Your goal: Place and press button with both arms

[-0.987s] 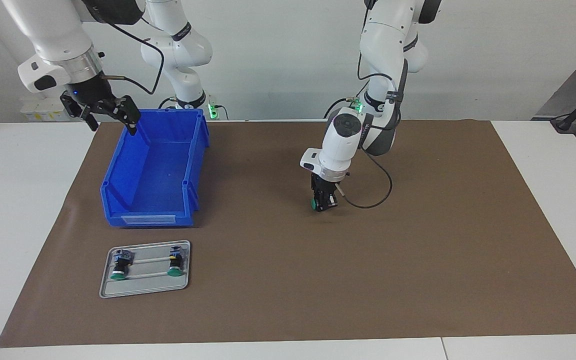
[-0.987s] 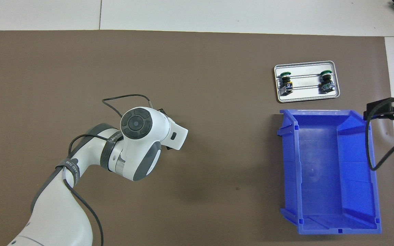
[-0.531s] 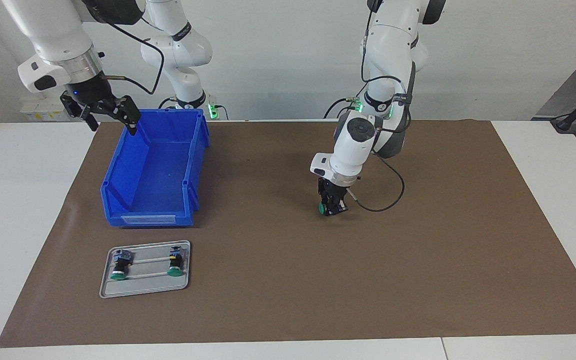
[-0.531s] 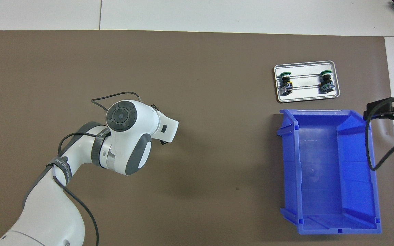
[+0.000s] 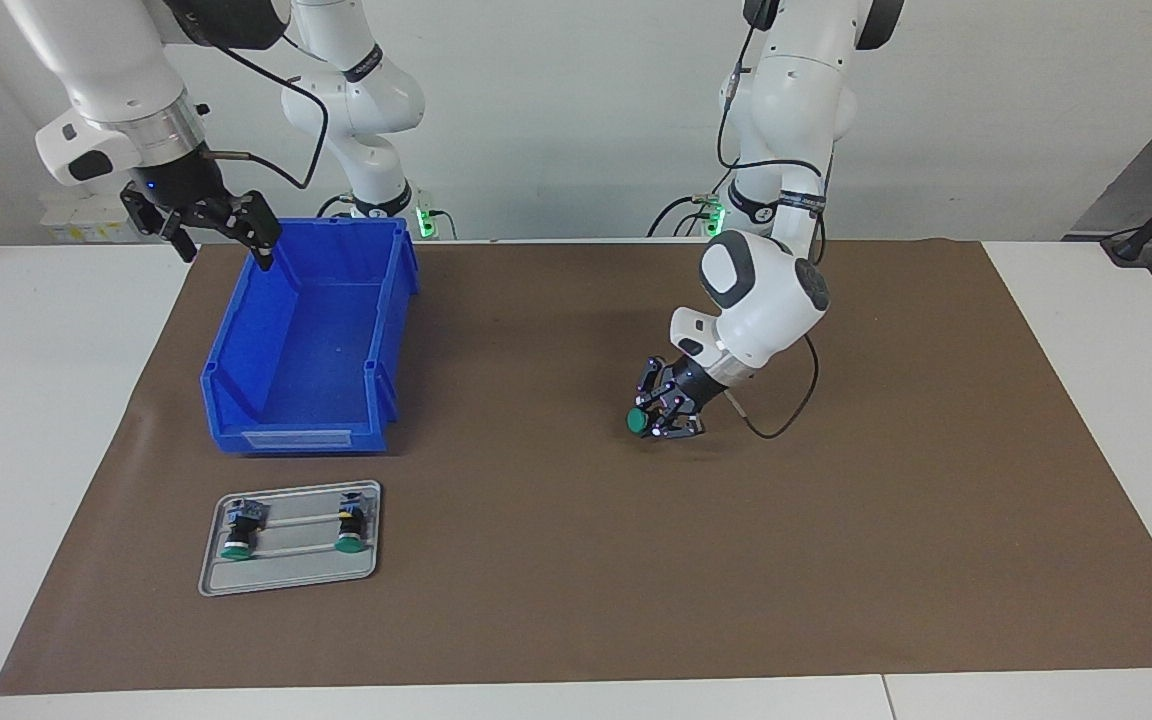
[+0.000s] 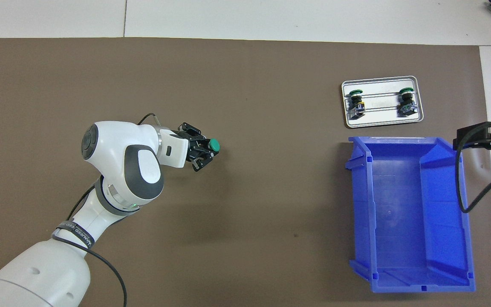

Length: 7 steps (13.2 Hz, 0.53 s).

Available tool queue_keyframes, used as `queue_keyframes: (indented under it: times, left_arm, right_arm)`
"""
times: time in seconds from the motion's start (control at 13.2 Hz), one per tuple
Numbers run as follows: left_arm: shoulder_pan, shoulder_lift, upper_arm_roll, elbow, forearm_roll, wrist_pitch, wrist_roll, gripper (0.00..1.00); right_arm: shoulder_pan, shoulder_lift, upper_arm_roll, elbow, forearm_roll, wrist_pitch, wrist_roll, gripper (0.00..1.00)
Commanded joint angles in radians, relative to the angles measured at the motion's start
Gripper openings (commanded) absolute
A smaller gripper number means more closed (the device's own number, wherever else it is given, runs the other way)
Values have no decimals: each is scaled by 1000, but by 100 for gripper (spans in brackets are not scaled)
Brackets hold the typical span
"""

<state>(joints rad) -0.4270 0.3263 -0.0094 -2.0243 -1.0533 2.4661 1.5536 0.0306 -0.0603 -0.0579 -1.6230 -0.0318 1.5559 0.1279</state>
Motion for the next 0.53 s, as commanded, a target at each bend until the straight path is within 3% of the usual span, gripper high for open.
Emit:
queue_keyframes:
  times: [0.0, 0.15, 0.3, 0.46]
  left_arm:
    - [65, -39, -11, -42, -121, -114, 152, 0]
    - [94, -59, -11, -82, -171, -160, 241, 0]
    - [109, -88, -11, -141, -293, -196, 382, 1]
    - [126, -115, -7, -181, -390, -268, 473, 9]
  right_arm:
    - [-9, -9, 6, -8, 6, -10, -20, 100]
    - [-9, -9, 6, -8, 6, -10, -20, 100]
    - [-9, -9, 6, -8, 6, -10, -20, 100]
    - [-9, -9, 6, -8, 6, -10, -20, 100]
